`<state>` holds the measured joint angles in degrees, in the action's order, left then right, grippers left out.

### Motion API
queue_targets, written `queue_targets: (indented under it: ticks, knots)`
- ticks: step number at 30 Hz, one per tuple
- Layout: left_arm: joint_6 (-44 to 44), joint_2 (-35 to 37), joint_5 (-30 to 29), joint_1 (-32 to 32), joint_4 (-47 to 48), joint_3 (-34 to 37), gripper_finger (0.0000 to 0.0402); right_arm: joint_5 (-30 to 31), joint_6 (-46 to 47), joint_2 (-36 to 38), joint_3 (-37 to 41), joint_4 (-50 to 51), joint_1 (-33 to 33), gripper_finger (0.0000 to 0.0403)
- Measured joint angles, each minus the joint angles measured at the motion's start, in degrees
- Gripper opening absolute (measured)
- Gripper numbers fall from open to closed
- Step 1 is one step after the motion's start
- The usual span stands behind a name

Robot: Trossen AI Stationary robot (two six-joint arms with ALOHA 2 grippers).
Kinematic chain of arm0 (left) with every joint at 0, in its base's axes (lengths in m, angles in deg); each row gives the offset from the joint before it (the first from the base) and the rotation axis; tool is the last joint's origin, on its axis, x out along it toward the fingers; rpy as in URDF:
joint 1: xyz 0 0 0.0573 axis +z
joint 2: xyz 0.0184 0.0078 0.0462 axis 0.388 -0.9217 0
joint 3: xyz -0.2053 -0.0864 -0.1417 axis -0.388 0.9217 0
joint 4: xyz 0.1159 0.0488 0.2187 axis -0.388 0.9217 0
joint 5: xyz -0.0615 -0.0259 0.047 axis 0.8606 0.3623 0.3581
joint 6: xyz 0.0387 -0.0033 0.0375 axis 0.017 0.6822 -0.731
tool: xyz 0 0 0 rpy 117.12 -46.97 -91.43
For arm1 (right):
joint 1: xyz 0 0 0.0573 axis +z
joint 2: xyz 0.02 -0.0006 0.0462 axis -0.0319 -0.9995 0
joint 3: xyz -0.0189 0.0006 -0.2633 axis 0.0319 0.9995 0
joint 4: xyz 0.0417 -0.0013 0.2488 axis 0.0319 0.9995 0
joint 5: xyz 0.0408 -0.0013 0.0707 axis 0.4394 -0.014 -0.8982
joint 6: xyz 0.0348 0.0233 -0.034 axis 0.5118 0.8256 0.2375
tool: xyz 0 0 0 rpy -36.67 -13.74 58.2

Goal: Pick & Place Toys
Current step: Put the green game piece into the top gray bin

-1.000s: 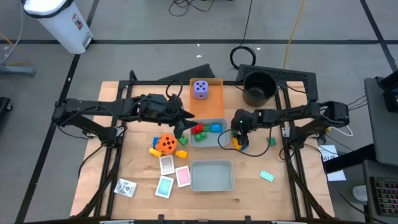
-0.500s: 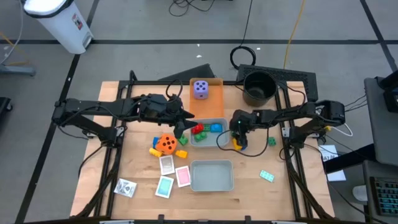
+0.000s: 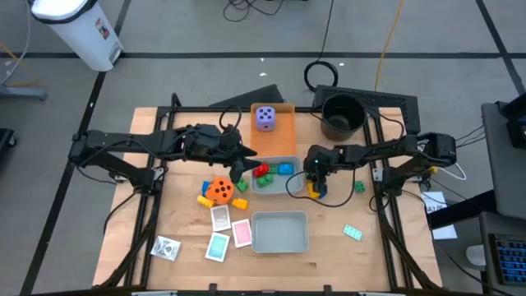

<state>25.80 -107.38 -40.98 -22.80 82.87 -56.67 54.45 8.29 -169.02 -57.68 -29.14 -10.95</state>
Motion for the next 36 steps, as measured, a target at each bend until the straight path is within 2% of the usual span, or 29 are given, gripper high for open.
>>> queue_targets:
  ticks: [4,10,15,19,24,29,32,36]
  knots:
    - [0.2,0.0,0.1,0.0,0.0,0.0,0.0232,-0.1,0.6,3.3,-0.6,0.1,0.0,0.0137]
    - [0.3,0.0,1.5,0.0,0.0,0.0,0.0232,0.0,1.5,12.9,-2.8,0.5,0.0,0.0139]
    - [0.0,0.0,2.1,0.0,-0.1,0.0,0.0232,0.0,6.7,20.4,-3.5,-0.1,0.0,0.0139]
    - [-1.7,0.0,2.0,0.0,-2.4,0.0,0.0232,-1.4,14.7,24.4,-3.5,-2.6,0.0,0.014]
    - [-9.7,-0.5,0.8,0.0,-10.7,0.0,0.0232,-9.5,29.0,25.6,-3.5,-16.9,0.0,0.0138]
    - [-21.3,-2.6,-2.1,-1.3,-16.8,-0.3,0.0232,-13.9,44.8,22.4,-3.6,-34.7,-0.2,0.0138]
    - [-27.4,-4.8,-2.1,-2.3,-18.1,-1.7,0.0232,-16.9,54.4,19.2,-3.6,-44.7,-0.7,0.0138]
    - [-33.6,-8.1,-4.6,-3.5,-16.8,-5.8,0.0232,-17.3,64.4,14.8,-3.5,-54.7,-1.1,0.0138]
